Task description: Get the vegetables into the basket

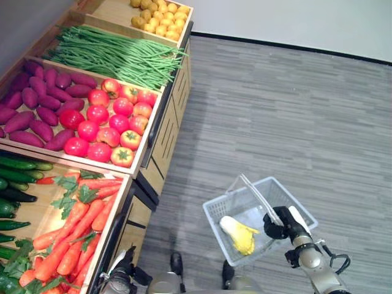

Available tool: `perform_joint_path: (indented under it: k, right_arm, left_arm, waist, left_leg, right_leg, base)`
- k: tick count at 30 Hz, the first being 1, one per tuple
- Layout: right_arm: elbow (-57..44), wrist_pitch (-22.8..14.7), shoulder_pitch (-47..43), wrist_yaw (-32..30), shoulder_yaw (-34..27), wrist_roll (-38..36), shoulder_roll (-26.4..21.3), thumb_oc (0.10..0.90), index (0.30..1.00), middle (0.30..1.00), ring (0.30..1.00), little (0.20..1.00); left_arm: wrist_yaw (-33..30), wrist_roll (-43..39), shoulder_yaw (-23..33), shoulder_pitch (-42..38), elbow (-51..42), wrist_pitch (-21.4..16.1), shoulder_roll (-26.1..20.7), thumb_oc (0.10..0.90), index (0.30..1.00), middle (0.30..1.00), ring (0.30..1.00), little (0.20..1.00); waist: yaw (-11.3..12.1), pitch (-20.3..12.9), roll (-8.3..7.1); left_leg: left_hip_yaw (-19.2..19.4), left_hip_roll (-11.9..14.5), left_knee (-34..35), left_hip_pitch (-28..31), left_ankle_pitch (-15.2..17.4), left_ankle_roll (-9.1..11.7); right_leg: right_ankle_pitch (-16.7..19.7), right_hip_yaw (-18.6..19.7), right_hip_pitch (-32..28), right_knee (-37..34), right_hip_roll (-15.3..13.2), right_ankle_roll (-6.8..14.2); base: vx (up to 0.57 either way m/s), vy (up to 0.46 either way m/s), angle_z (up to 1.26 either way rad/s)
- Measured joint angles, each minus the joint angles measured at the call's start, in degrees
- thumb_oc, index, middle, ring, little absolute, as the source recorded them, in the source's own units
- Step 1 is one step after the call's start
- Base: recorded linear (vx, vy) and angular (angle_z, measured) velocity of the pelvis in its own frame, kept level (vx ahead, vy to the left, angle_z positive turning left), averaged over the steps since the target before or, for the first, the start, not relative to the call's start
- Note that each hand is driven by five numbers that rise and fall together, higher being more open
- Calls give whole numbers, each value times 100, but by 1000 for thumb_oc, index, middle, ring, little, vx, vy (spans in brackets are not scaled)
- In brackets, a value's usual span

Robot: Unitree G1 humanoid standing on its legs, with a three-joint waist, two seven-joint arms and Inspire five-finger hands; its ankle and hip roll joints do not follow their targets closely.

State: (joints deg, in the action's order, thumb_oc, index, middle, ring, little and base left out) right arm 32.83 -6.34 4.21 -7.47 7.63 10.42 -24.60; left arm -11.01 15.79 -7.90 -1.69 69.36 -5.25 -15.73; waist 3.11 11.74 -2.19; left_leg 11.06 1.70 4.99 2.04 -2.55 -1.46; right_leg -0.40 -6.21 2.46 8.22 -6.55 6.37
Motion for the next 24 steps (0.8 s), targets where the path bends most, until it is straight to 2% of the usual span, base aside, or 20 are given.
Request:
perform_joint_path:
  k: [3, 4, 5, 7, 8, 9, 11, 12, 14, 15, 18, 19, 20, 21, 22, 23, 24]
  right_arm:
    - [-18, -1, 25, 3, 70, 2, -1, 400, 300, 300, 300, 300]
    - [-60, -2, 68, 1, 133, 4, 5, 400, 300, 300, 300, 300]
    - [-63, -6, 104, 18, 240, 7, 50, 400, 300, 300, 300, 300]
    - [-70, -9, 118, 17, 282, 8, 126, 400, 300, 300, 300, 300]
    - [-70, -9, 117, 21, 339, 9, 159, 400, 300, 300, 300, 300]
    - [-44, -9, 118, 28, 384, 36, 207, 400, 300, 300, 300, 300]
    - [24, -7, 149, 33, 390, 48, 246, 400, 300, 300, 300, 300]
    - [82, 12, 204, 55, 390, 49, 200, 400, 300, 300, 300, 300]
    - [71, 15, 186, 109, 390, 51, 133, 400, 300, 300, 300, 300]
    - [60, 14, 159, 123, 387, 50, 53, 400, 300, 300, 300, 300]
    - [-2, 10, 133, 129, 368, 47, -156, 400, 300, 300, 300, 300]
    - [-17, 8, 99, 128, 320, 45, -258, 400, 300, 300, 300, 300]
    - [-16, 9, 102, 126, 245, 44, -273, 400, 300, 300, 300, 300]
    - [-17, 8, 110, 106, 112, 37, -331, 400, 300, 300, 300, 300]
    - [-20, 8, 132, 79, 64, 35, -369, 400, 300, 300, 300, 300]
    - [-23, 9, 147, 76, 19, 35, -404, 400, 300, 300, 300, 300]
    - [-22, 9, 189, 64, -41, 36, -489, 400, 300, 300, 300, 300]
  left_arm:
    - [15, 3, -113, -32, 126, -5, -17, 900, 1000, 1000, 1000, 1000]
    - [5, 2, -132, -21, 129, 1, -5, 900, 1000, 1000, 1000, 1000]
    - [7, -1, -122, 18, 177, 23, -47, 900, 1000, 1000, 1000, 1000]
    - [-20, -3, -93, -54, 337, 42, -59, 900, 1000, 1000, 1000, 1000]
    - [-12, -3, -92, -56, 411, 67, -100, 900, 1000, 1000, 1000, 1000]
    - [-19, -4, -88, 33, 414, 68, -137, 900, 1000, 1000, 1000, 1000]
    - [-19, -7, -67, 129, 479, 72, -153, 900, 1000, 1000, 1000, 1000]
    - [-18, -8, -61, 166, 483, 74, -90, 900, 1000, 1000, 1000, 1000]
    - [-10, -8, -26, 320, 362, 44, -30, 900, 1000, 1000, 1000, 1000]
    - [-1, -9, 13, 407, 332, 48, 49, 900, 1000, 1000, 1000, 1000]
    - [6, -5, 25, 431, 348, 50, 199, 900, 1000, 1000, 1000, 1000]
    - [-16, -7, 33, 406, 330, 62, 154, 900, 1000, 1000, 1000, 1000]
    - [-15, -9, 64, 391, 328, 67, 145, 900, 1000, 1000, 1000, 1000]
    - [-11, -10, 82, 395, 358, 69, 161, 900, 1000, 1000, 1000, 1000]
    - [-19, -7, 79, 349, 351, 68, 155, 900, 1000, 1000, 1000, 1000]
    - [-22, -5, 79, 308, 356, 77, 153, 900, 1000, 1000, 1000, 1000]
    - [-15, -6, 80, 278, 356, 88, 156, 900, 1000, 1000, 1000, 1000]
  waist:
    - [-26, -17, -50]
    - [-42, -41, -92]
    - [-104, -86, -182]
    - [-149, -89, -187]
    - [-202, -75, -172]
    - [-204, -83, -195]
    - [-265, -94, -177]
    - [-245, -138, 3]
    - [-133, -163, 156]
    - [-106, -157, 173]
    - [-86, -159, 166]
    - [-111, -154, 162]
    - [-110, -151, 156]
    - [-134, -159, 181]
    - [-213, -153, 150]
    - [-255, -142, 138]
    - [-290, -127, 117]
  left_leg:
    - [-137, 2, 1, 39, 67, -82]
    - [-191, -25, 3, 28, 76, -86]
    - [-305, -88, 0, -21, 45, -121]
    - [-543, -72, -37, -64, 99, -41]
    - [-662, -61, -18, -64, 60, -64]
    - [-788, -49, -1, 22, 78, 43]
    - [-1112, 33, -53, 142, 192, 235]
    - [-1258, 298, -18, 200, 219, 263]
    - [-1215, 590, -51, 259, 116, 379]
    - [-1227, 747, -205, 232, -3, 418]
    - [-1197, 852, -390, 131, -201, 408]
    - [-1301, 932, -536, -5, -357, 613]
    - [-1308, 948, -557, -29, -432, 638]
    - [-1305, 951, -614, -157, -665, 788]
    - [-1286, 944, -719, -278, -763, 946]
    - [-1241, 925, -731, -368, -866, 983]
    - [-935, 935, -708, -452, -995, 936]
  right_leg:
    - [-276, 161, 522, 987, -92, 69]
    - [-414, 254, 638, 1087, -150, 58]
    - [-339, 314, 663, 721, -273, 62]
    - [-279, 753, 763, 191, -327, 116]
    - [-34, 820, 728, -317, -377, 124]
    - [362, 833, 697, -770, -527, 111]
    - [753, 933, 423, -1013, -417, 185]
    - [768, 785, 290, -1026, -207, 174]
    - [787, 660, 108, -1229, 116, -10]
    - [810, 522, -29, -1352, 262, -193]
    - [701, 407, -107, -1320, 391, -366]
    - [688, 296, -114, -1320, 457, -464]
    - [681, 267, -136, -1318, 472, -510]
    - [636, 115, -181, -1317, 494, -566]
    - [611, -44, -176, -1320, 436, -593]
    - [595, -165, -192, -1317, 406, -620]
    - [555, -395, -221, -1317, 399, -690]
  base:
    - [79, -61, 12]
    - [199, -208, 48]
    - [212, -223, 40]
    - [164, -177, 55]
    - [172, -200, 78]
    - [229, -298, 74]
    - [168, -282, 82]
    - [124, -302, 71]
    - [94, -311, 21]
    - [53, -303, 15]
    - [31, -258, 17]
    - [-8, -202, 24]
    - [-35, -173, 42]
    - [-43, -164, 52]
    - [-53, -141, 71]
    - [-51, -120, 91]
    - [-46, -124, 89]
